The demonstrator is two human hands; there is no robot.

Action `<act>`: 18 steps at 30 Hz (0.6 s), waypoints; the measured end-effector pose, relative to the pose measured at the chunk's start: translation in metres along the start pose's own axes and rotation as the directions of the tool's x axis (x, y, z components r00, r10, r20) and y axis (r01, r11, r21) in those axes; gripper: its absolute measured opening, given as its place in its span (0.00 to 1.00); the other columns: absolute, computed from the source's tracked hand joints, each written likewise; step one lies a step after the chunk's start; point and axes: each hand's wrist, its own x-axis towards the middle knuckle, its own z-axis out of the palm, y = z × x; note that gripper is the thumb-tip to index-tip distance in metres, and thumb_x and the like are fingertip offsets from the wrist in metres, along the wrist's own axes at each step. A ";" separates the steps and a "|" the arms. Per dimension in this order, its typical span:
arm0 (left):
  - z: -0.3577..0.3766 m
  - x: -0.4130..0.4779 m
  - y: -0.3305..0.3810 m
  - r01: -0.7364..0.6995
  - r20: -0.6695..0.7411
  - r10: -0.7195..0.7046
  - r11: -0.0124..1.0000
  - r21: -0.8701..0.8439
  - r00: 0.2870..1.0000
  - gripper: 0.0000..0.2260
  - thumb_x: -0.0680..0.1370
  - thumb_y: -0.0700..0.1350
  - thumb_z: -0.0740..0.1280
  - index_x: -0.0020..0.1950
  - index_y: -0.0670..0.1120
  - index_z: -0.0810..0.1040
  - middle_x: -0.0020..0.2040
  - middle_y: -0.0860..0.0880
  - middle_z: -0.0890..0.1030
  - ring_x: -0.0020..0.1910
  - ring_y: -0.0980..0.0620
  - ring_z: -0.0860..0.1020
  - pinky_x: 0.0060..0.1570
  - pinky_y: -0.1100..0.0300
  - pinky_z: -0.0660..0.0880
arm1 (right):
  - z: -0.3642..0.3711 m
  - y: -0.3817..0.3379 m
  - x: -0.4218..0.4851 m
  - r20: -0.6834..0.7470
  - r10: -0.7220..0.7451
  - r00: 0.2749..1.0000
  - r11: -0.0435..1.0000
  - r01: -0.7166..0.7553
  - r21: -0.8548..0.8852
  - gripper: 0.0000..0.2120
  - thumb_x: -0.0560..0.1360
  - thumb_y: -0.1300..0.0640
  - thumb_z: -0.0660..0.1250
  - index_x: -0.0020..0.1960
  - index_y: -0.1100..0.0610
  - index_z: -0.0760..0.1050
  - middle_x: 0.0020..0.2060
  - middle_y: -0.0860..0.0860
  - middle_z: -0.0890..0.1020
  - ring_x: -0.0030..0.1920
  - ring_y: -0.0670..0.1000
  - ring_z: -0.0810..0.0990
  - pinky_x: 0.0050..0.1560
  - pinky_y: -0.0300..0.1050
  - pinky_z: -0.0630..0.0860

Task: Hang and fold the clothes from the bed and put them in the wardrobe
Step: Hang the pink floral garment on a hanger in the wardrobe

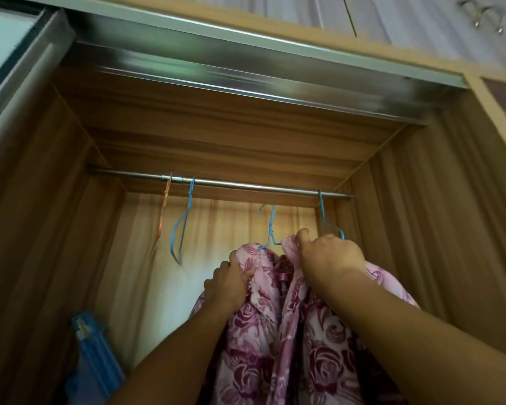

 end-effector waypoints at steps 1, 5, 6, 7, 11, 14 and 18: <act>0.000 0.007 0.003 0.002 -0.003 -0.002 1.000 -0.009 1.000 0.26 0.82 0.63 0.55 0.73 0.49 0.60 0.64 0.45 0.74 0.62 0.42 0.74 0.57 0.43 0.72 | -0.002 0.000 0.006 -0.004 -0.003 1.000 1.000 0.003 -0.012 0.22 0.82 0.57 0.53 0.75 0.57 0.58 0.62 0.57 0.79 0.61 0.59 0.78 0.45 0.49 0.69; -0.004 0.029 0.019 -0.009 -0.013 0.008 0.999 -0.035 1.000 0.26 0.82 0.62 0.56 0.75 0.50 0.58 0.67 0.44 0.73 0.65 0.41 0.72 0.58 0.43 0.70 | -0.012 0.008 0.025 0.025 0.043 0.999 0.999 -0.043 -0.007 0.18 0.83 0.55 0.52 0.73 0.55 0.63 0.64 0.55 0.78 0.64 0.59 0.77 0.54 0.51 0.75; -0.005 0.034 0.024 -0.011 -0.013 0.011 0.999 -0.042 1.000 0.26 0.82 0.62 0.56 0.75 0.50 0.58 0.68 0.44 0.72 0.65 0.41 0.72 0.58 0.43 0.70 | -0.014 0.011 0.028 0.038 0.048 0.998 0.999 -0.047 -0.020 0.19 0.83 0.56 0.52 0.73 0.55 0.63 0.64 0.54 0.78 0.65 0.59 0.77 0.55 0.52 0.76; -0.005 0.039 0.029 -0.016 -0.012 0.016 0.999 -0.046 1.000 0.26 0.82 0.62 0.57 0.75 0.51 0.59 0.68 0.44 0.72 0.65 0.41 0.72 0.59 0.43 0.70 | -0.017 0.014 0.030 0.049 0.049 0.998 0.998 -0.047 -0.039 0.19 0.83 0.56 0.53 0.74 0.54 0.62 0.65 0.53 0.78 0.65 0.59 0.77 0.57 0.54 0.78; -0.003 0.060 0.047 -0.043 -0.014 0.042 0.996 -0.080 0.999 0.25 0.82 0.61 0.57 0.75 0.52 0.59 0.68 0.44 0.73 0.65 0.41 0.72 0.59 0.41 0.69 | -0.024 0.025 0.039 0.039 0.043 0.998 0.990 -0.037 -0.139 0.19 0.83 0.59 0.55 0.74 0.52 0.61 0.66 0.53 0.75 0.66 0.59 0.76 0.59 0.57 0.78; -0.001 0.076 0.059 -0.043 -0.016 0.042 0.993 -0.108 0.999 0.26 0.82 0.62 0.57 0.76 0.51 0.58 0.69 0.44 0.72 0.67 0.40 0.71 0.61 0.40 0.69 | -0.028 0.032 0.051 -0.001 0.056 0.998 0.979 -0.055 -0.194 0.18 0.84 0.57 0.53 0.74 0.52 0.61 0.67 0.53 0.76 0.66 0.59 0.76 0.59 0.57 0.78; 0.003 0.101 0.077 -0.043 -0.027 0.040 0.990 -0.135 0.999 0.27 0.82 0.63 0.56 0.77 0.52 0.57 0.70 0.43 0.71 0.68 0.40 0.70 0.62 0.41 0.69 | -0.035 0.042 0.069 -0.039 0.048 0.998 0.966 -0.056 -0.253 0.14 0.85 0.54 0.51 0.70 0.51 0.65 0.66 0.52 0.75 0.66 0.57 0.76 0.59 0.57 0.78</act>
